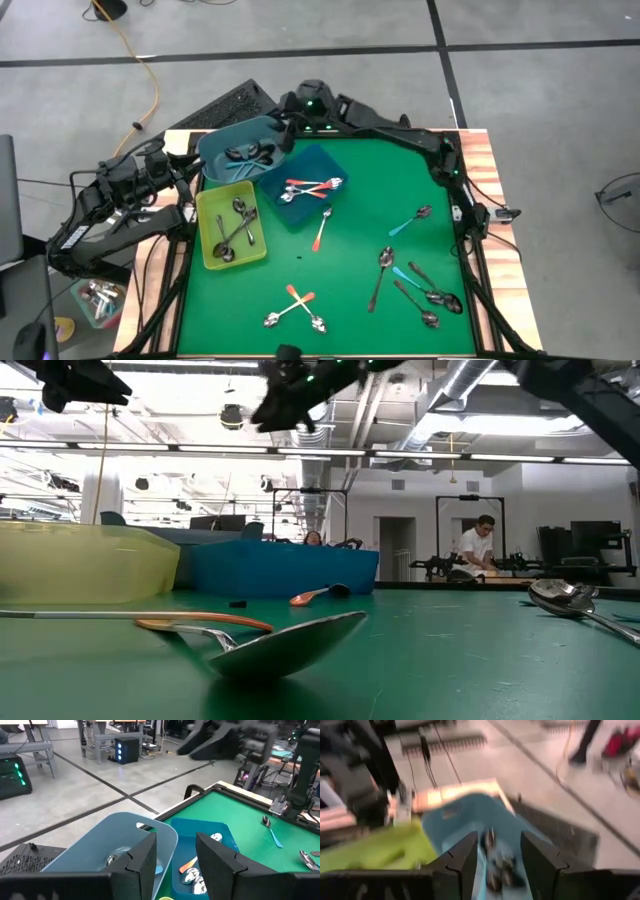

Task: Sort silverware by color (type)
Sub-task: Put the orange spoon into the blue bin

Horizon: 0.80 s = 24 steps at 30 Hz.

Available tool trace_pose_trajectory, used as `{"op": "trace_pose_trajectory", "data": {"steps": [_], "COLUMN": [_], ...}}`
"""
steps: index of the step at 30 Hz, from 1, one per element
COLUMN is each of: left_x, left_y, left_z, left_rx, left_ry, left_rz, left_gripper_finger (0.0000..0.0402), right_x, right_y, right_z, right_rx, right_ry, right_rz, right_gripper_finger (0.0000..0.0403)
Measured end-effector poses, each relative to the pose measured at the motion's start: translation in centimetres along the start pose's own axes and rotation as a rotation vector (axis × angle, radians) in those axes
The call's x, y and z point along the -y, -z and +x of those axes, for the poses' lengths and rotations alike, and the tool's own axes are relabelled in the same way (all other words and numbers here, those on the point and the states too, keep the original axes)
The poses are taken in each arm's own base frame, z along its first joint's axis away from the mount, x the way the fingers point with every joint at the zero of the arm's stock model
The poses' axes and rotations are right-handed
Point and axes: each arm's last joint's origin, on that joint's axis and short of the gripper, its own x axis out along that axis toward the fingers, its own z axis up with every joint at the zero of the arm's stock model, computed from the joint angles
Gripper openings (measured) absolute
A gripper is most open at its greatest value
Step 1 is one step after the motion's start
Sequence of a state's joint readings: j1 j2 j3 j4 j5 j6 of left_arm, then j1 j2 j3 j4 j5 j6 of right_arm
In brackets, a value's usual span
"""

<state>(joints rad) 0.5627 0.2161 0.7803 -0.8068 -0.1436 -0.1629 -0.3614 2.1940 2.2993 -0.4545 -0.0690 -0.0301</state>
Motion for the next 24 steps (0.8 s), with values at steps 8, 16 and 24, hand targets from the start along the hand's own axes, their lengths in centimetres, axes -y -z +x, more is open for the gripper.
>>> {"op": "trace_pose_trajectory", "data": {"steps": [8, 16, 24], "left_x": [0.0, 0.0, 0.0], "left_y": [0.2, 0.2, 0.4], "left_z": [0.0, 0.0, 0.0], "left_rx": [-0.022, -0.021, -0.038], "left_ry": [0.003, 0.002, -0.001], "left_rz": [-0.003, -0.036, -0.046], "left_gripper_finger": [0.0122, 0.0122, 0.0122], "right_x": [-1.8, -8.3, -19.2], "right_y": [0.8, 4.3, 5.3], "right_z": [-7.0, -11.4, -15.3], "right_rx": [-0.445, -0.948, -0.917], "right_ry": [0.01, 0.113, -0.002], "right_rz": [0.106, 0.125, -0.076], "right_gripper_finger": [0.0159, 0.0159, 0.0159]}}
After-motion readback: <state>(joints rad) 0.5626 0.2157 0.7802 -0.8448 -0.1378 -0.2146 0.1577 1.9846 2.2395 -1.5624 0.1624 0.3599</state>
